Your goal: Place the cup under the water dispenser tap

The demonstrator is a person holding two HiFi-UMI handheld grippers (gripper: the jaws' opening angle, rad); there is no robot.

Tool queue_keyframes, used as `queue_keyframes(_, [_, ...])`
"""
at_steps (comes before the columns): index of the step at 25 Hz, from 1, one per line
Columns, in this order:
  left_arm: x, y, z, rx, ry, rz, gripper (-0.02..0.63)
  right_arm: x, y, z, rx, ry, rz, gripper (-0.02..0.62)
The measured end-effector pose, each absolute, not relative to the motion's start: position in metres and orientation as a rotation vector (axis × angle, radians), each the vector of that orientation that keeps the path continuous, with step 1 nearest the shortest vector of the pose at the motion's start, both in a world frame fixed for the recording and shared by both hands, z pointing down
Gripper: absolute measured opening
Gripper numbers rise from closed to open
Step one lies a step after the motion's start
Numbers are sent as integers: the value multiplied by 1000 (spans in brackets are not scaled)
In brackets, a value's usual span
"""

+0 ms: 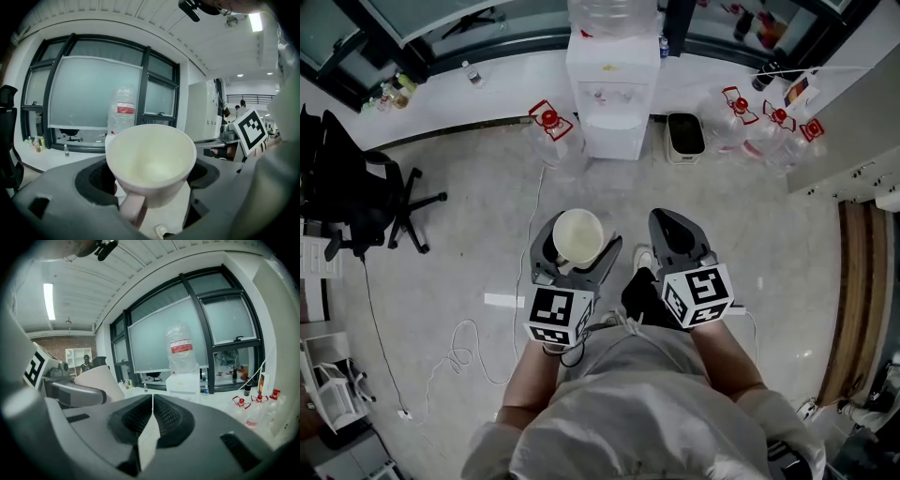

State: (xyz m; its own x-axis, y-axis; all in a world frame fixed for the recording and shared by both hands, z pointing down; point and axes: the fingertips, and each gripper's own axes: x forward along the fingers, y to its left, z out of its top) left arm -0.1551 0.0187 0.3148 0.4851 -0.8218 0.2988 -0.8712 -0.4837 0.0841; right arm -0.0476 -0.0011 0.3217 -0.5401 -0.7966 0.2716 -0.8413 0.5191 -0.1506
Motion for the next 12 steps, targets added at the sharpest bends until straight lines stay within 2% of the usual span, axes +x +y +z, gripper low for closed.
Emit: queue_keyframes(12, [-104, -126, 334, 2423, -1495, 368, 436, 9, -153, 331, 1335, -2640, 439, 29])
